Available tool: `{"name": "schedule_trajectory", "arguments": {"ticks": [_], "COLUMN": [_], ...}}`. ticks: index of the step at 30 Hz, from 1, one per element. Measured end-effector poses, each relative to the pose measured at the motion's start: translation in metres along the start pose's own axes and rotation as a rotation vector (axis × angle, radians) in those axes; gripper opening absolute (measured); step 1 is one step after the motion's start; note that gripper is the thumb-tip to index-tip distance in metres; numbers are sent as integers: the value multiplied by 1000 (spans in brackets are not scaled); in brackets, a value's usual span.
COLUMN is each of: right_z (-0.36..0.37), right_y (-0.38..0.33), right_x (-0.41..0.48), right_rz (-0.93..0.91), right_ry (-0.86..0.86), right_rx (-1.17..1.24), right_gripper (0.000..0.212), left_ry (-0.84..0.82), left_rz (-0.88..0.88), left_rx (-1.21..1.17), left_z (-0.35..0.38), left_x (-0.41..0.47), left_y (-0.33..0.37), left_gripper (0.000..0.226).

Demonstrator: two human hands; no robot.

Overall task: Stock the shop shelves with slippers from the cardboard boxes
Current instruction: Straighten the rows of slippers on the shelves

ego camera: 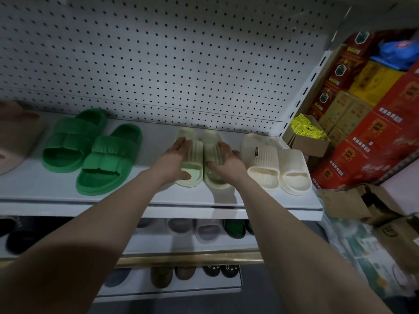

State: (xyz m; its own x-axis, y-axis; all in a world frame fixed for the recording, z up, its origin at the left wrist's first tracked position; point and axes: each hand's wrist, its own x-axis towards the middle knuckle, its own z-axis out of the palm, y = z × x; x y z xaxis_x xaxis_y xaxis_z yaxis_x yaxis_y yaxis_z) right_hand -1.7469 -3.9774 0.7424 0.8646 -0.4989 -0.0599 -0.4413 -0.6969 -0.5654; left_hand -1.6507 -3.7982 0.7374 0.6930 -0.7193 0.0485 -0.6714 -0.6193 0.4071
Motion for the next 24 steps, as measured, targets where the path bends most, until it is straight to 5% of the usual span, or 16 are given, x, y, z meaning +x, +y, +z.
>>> {"name": "schedule_trajectory", "arguments": {"ticks": [11, 24], "right_z": [-1, 8], "right_y": [-4, -69], "right_x": [-1, -17], "right_rz": [-13, -292], "right_ry": [-5, 272], "right_rx": [-36, -11], "right_gripper": [77, 52], "left_ry": [8, 300], "left_rz": [-52, 11], "left_rx": [-18, 20], "left_z": [7, -31], "left_x": [-3, -33], "left_y": [3, -12], "left_gripper": [107, 73]}}
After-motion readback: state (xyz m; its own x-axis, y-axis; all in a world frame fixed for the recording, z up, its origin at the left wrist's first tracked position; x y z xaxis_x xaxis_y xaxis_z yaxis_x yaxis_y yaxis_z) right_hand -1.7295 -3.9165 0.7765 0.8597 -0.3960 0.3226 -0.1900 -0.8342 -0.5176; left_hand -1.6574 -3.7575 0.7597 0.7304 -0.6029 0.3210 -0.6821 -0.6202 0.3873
